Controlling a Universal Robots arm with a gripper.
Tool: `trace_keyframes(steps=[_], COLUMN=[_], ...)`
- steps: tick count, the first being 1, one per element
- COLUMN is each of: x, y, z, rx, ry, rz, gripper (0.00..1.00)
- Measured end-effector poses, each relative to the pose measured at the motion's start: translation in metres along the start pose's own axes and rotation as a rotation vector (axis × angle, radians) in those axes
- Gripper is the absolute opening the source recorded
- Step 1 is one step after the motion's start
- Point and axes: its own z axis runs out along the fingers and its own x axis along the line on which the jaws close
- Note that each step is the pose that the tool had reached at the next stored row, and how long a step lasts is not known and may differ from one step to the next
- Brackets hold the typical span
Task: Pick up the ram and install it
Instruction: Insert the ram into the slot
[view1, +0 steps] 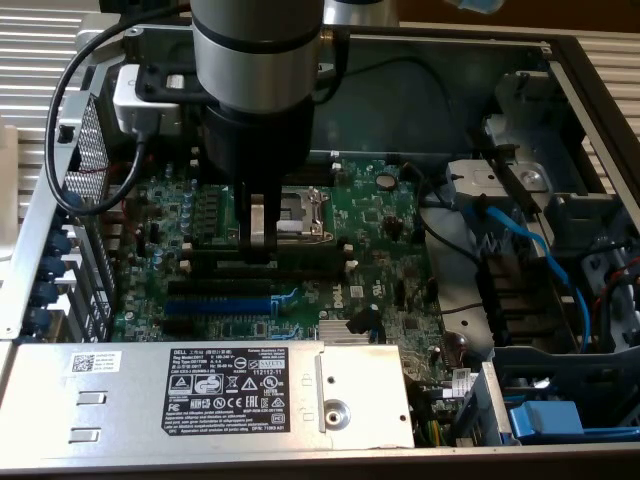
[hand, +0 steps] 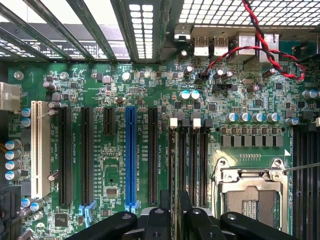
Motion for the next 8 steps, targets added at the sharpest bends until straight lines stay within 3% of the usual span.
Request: trace_keyframes(steps=[8], x=[-0.0001], y=[0.0000], z=[-0.0007], rx=[0.0000], ry=[-0.0001], rz=[0.000], gripper=[0.21])
